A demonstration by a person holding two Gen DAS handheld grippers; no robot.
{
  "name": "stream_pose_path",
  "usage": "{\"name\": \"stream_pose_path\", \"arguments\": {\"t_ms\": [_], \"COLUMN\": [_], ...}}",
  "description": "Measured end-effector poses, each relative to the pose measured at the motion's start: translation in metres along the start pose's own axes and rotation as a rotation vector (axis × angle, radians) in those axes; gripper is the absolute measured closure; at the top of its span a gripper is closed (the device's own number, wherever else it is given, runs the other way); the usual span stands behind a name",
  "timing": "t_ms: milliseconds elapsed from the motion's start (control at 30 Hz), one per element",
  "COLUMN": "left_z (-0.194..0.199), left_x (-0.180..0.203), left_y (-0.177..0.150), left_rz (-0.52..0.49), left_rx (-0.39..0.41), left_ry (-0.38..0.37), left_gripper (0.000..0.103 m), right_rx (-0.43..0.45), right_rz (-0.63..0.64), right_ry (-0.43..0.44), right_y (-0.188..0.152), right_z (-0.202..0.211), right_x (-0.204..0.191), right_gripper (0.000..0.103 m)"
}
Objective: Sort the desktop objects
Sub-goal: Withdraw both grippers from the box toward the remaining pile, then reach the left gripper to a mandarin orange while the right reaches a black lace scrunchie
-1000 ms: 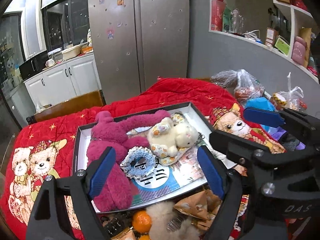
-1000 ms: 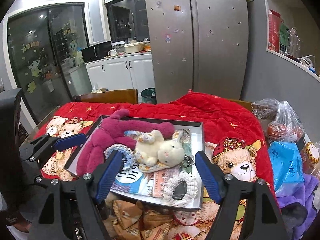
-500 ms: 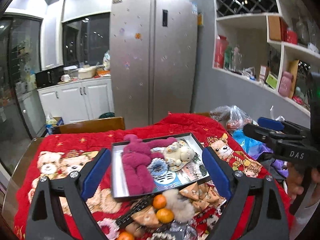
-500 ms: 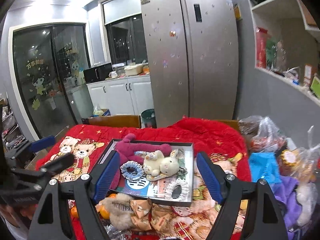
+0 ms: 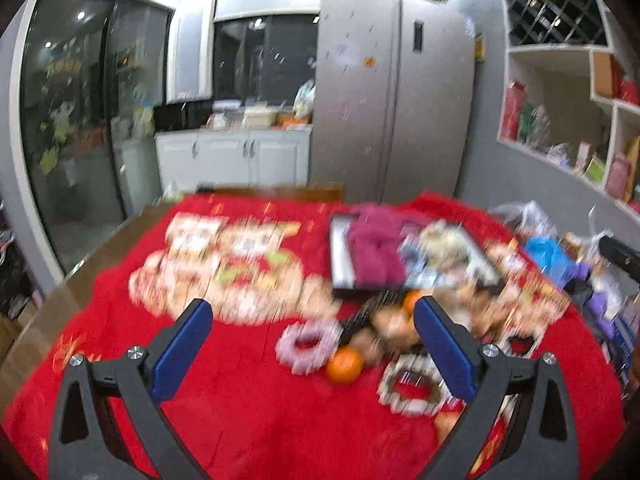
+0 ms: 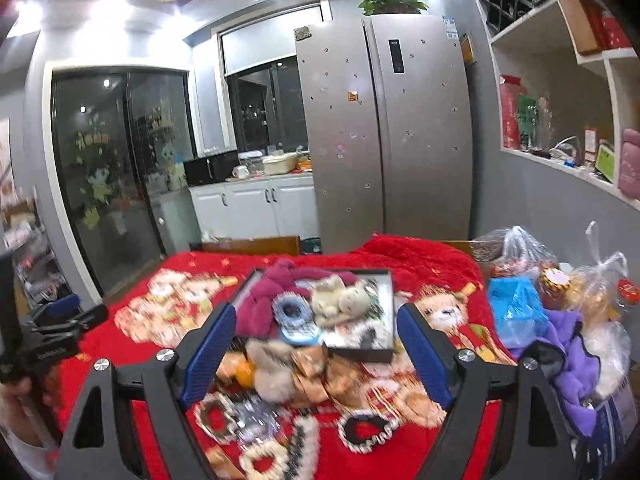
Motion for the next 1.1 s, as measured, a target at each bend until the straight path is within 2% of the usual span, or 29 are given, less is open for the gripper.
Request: {"name": "stream_pose_path", "arguments": {"t_ms": [100,200,333,467,567,667,800,933,1100], "left_z": [-0.015,-0.030,-0.049,-0.054,-0.060,-0.070,-0.080,-0.096,-0.116], "left_x": [-0.006,-0.004,0.009,0.023,0.031,0.035,0.039,0.035,0.035], "left_y": [-0.033,-0.060,-0.075,-0.074,-0.074,-0.075,-0.074,-0.069,-0.070], "left_rz": [-0.005,-0.013,-0.025,-0.029,-0.044,-0.071,-0.064,-0.043,-0.008], "left_rx": [-0.055,-0.109,-0.146,-0.145,-0.165,-0.193,-0.216,-0.229,-0.268], "left_ry": [0.006,-0.008,-0.051,-0.100,-0.102,-0.073,-0.094,-0.072,-0.100], "left_gripper": [0.001,0.001,0.001,0.001,0.001,0.002,0.001,0.002,0.002], "right_rx": [-0.018,-0.054,-0.130,-0.161,-0.165,-0.192,-0.196,-0.227,-0.248], "right_rz": [0.010,-0.016,-0.082,-0.176,-0.203,-0.182,-0.132,-0.090,-0.076], "right_ry": [-0.033,-0.023,-0.020,0.005,-0.021,-0.040,-0.072,-0.087,-0.115], "right_y": [-0.027,-0.053,-0.086,-0.103,-0.108,-0.112,-0.114,-0.116,-0.119], "right_z": [-0.005,-0.012,-0.026,-0.028,-0.031,-0.039,-0.049,-0.061,-0.077], "right_x": [0.000,0.005,0.026,0.047,0.058,0.060,0.057,0.054,0.060], "right_gripper": [0.018,0.018,0.018,0.018,0.018,0.018,0.018,0.018,0.018]}}
Point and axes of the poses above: each gripper's, at about its wrist camera, not at the fingertips, and z roughly against the way its jaws point, x to its right, y to its top, the point moved 10 cm from there along -z, roughly the way its jaws point, and after that the axes turned 11 degrees about -x, right-handed, at the moved point
